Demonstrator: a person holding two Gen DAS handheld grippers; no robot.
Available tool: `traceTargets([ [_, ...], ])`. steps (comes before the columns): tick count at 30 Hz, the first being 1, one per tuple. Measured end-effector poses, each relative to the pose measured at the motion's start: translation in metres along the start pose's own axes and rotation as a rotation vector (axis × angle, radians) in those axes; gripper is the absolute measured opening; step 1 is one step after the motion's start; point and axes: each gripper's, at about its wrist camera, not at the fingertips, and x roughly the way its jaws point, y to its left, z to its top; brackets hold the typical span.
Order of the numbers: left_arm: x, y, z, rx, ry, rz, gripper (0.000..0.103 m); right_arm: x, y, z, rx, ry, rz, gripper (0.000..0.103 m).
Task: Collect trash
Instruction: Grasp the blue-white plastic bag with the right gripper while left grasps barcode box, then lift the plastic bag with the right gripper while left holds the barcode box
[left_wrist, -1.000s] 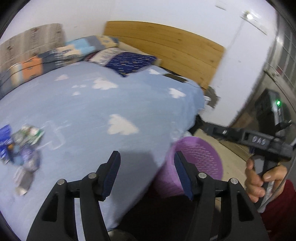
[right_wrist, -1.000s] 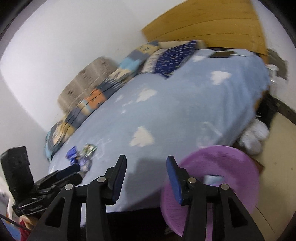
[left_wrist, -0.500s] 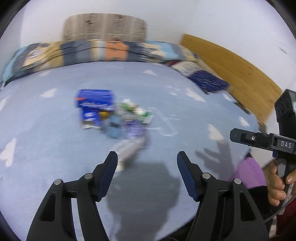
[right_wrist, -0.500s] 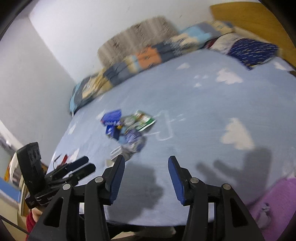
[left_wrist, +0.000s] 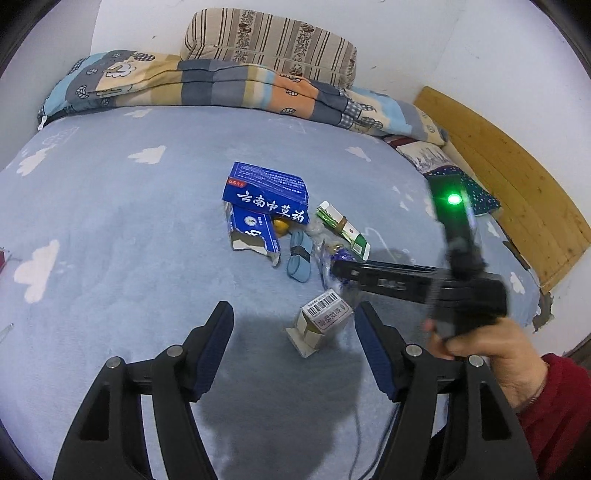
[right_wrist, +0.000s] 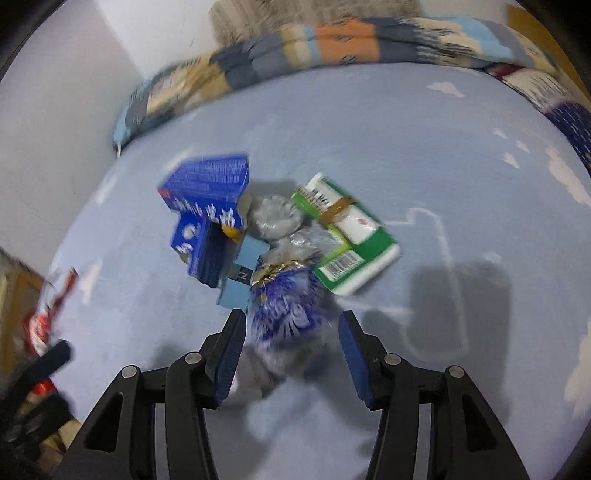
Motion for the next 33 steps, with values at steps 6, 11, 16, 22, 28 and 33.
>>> traceTargets([
  [6,0.009,-0.008,-0.002,0.035,0.023,0.020,0.067,0.011,-0.007,-0.001,-0.006,0.022,0.044,0.035],
  [11,0.034,-0.019,0.000,0.080,0.078,0.004,0.068,-0.043,-0.021,-0.007,0.061,-0.021,0.129,0.034],
  [16,0.071,-0.043,-0.004,0.219,0.151,-0.003,0.068,-0.093,-0.029,-0.023,0.083,-0.114,0.125,0.034],
  [22,0.100,-0.066,-0.014,0.355,0.181,0.055,0.067,-0.110,-0.047,-0.031,0.176,-0.149,0.162,0.034],
  [28,0.114,-0.067,-0.018,0.362,0.191,0.084,0.053,-0.105,-0.050,-0.031,0.189,-0.134,0.168,0.034],
  [33,0.111,-0.069,-0.019,0.349,0.173,0.101,0.052,-0.102,-0.045,-0.032,0.170,-0.130,0.156,0.034],
])
